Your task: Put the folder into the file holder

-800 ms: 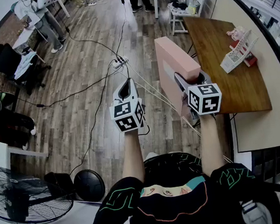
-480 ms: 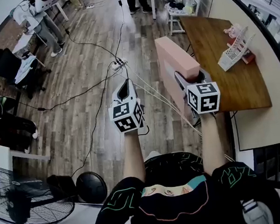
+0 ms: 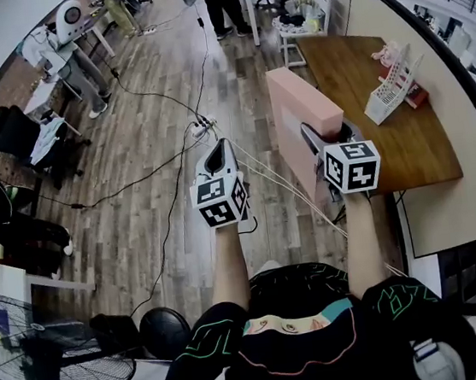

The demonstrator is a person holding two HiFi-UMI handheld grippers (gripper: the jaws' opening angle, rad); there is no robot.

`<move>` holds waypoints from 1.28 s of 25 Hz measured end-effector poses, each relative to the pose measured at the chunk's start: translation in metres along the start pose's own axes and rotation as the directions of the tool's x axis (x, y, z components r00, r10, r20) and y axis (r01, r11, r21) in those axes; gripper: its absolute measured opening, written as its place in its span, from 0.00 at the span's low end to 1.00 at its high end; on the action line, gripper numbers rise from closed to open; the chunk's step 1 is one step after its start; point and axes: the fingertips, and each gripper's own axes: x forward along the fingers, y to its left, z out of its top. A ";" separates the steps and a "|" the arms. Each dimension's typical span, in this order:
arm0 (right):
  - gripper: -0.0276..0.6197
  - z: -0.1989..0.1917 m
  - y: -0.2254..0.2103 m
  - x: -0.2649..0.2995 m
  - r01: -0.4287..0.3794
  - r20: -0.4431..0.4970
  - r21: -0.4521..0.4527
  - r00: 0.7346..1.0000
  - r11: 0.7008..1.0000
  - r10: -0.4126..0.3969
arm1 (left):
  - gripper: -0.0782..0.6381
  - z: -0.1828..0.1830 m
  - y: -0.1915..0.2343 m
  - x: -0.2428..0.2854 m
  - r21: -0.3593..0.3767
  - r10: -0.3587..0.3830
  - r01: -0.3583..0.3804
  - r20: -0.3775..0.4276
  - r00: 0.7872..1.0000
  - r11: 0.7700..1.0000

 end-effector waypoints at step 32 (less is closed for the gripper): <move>0.48 0.016 -0.071 0.134 0.159 -0.032 -0.028 0.987 0.987 -0.159 | 0.11 -0.016 0.037 0.171 -0.033 -0.107 0.105 -0.061 0.992 0.994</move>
